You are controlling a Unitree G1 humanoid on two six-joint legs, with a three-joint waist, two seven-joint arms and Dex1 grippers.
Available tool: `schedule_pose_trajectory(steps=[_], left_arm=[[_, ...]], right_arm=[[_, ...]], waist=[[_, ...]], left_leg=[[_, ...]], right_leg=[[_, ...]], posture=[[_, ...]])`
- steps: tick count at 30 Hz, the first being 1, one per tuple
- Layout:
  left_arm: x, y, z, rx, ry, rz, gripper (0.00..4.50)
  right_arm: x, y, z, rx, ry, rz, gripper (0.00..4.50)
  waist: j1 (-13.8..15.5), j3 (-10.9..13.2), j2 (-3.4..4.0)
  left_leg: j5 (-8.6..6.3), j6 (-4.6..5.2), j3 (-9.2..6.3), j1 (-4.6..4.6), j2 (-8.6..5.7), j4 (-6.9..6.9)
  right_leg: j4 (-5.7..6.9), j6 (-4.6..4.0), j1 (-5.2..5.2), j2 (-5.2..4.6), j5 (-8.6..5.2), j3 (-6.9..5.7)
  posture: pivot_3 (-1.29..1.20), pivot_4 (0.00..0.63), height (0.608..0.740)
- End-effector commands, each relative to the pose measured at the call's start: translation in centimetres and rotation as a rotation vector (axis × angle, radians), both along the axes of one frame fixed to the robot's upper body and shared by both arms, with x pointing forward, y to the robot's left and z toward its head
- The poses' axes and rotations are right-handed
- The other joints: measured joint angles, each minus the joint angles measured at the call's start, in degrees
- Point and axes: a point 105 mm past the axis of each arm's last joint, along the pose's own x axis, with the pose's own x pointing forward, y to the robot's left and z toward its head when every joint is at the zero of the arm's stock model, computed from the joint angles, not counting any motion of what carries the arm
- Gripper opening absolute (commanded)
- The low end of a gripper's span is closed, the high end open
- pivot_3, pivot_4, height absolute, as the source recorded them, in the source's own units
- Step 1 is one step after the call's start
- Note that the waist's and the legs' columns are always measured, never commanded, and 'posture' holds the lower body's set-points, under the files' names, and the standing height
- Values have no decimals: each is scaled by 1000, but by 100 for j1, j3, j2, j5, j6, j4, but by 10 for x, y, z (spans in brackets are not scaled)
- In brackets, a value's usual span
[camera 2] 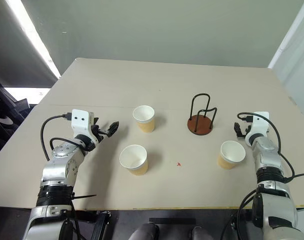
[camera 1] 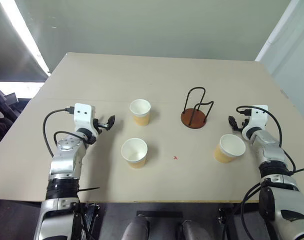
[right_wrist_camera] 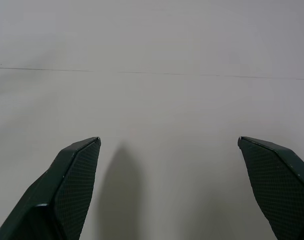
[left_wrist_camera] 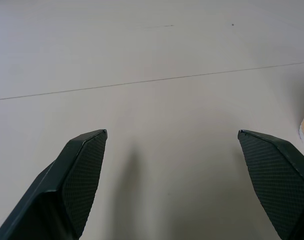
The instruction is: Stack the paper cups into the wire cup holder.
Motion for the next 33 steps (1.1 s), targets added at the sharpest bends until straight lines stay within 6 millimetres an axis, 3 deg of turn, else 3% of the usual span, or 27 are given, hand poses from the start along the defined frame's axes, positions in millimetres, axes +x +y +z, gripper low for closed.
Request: schedule_pose_trajectory(steps=[1, 13, 20, 26, 30, 33], left_arm=[[1, -1, 15, 13, -51, -8, 4500], [6, -7, 25, 4, -76, -31, 4500], [9, -4, 78, 57, -177, -96, 4500], [-13, -53, 123, 118, -257, -409, 4500], [-36, -85, 132, 142, -241, -641, 4500], [-46, -96, 132, 145, -208, -741, 4500]], right_arm=[[1, -5, 17, -17, -57, -5, 4481], [-2, -10, 24, -28, -71, -6, 4481], [-12, -26, 77, -48, -187, 39, 4481], [-28, -10, 91, -39, -182, 233, 4481], [-44, 12, 93, -17, -155, 402, 4481], [-55, 27, 93, -5, -127, 506, 4481]], waist=[[0, 0, 0], [1, 0, 0], [6, 1, 2], [11, 1, 1], [4, 1, 2], [-7, 2, 3]], left_leg=[[0, 0, 0, 0, 0, 0], [0, 0, 0, 0, 0, 0], [0, 0, 1, -5, -1, -1], [0, 0, 0, -6, -1, -5], [0, 0, 0, -8, -1, -6], [1, -1, 1, -5, -1, -6]], right_leg=[[0, 0, 0, 0, 0, 0], [0, 0, 0, 0, 0, 0], [0, 0, -2, 0, 0, -1], [-2, 0, 3, 1, 0, -3], [-3, 0, 2, 2, 0, -3], [-6, 0, 3, 3, 0, -2]], posture=[[0, 150, 740], [0, 150, 740], [0, 150, 740], [0, 150, 740], [0, 150, 740], [0, 150, 740]])
